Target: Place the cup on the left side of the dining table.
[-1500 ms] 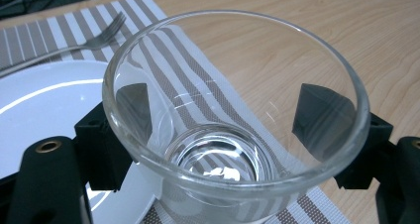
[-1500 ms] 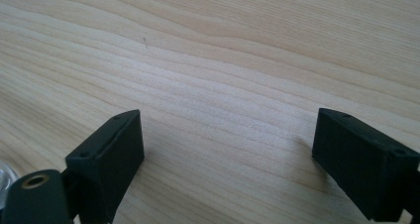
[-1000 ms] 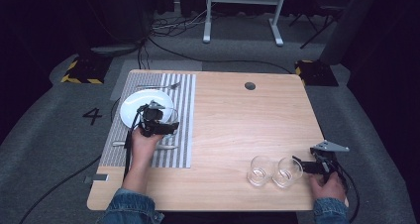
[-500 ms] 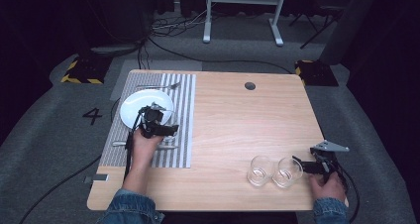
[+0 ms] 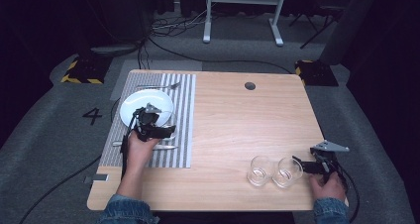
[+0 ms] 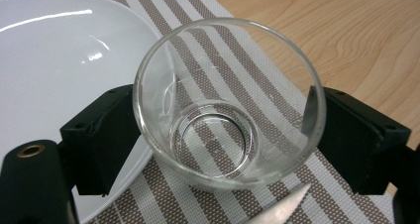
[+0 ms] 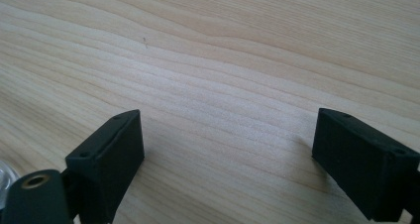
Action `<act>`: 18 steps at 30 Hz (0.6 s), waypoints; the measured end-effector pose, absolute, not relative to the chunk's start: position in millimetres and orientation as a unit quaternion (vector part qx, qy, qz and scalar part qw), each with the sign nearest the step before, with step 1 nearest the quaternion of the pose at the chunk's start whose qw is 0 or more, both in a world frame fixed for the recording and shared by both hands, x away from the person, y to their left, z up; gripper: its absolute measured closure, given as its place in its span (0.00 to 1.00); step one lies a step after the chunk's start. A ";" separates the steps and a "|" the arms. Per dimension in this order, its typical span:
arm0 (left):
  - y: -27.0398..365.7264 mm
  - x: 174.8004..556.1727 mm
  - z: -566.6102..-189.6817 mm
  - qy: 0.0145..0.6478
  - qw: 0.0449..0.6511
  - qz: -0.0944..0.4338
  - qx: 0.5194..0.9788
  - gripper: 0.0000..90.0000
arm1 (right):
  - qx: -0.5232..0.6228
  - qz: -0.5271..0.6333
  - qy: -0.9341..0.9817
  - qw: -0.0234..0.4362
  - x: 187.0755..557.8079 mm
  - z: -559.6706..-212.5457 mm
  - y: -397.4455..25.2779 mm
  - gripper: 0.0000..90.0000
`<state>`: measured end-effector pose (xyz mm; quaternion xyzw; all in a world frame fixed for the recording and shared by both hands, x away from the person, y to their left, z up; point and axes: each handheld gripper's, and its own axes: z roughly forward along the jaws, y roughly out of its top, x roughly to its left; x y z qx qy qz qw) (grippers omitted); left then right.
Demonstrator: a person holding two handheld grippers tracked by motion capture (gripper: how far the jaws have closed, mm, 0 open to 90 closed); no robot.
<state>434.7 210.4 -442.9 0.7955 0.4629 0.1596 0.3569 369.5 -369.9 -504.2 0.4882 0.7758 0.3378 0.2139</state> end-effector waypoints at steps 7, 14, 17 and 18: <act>219.8 414.6 -427.8 0.473 0.378 0.144 0.783 0.00 | 0.488 0.338 0.776 0.214 369.6 -504.2 -369.9 0.14; 229.2 385.1 -410.3 0.470 0.389 0.155 0.777 0.00 | 0.488 0.338 0.776 0.213 369.8 -504.2 -370.0 0.14; 234.7 373.2 -404.4 0.468 0.395 0.161 0.774 0.00 | 0.488 0.338 0.776 0.213 370.0 -504.2 -369.9 0.14; 237.0 369.1 -402.8 0.469 0.399 0.161 0.772 0.00 | 0.488 0.338 0.776 0.213 370.0 -504.2 -369.9 0.14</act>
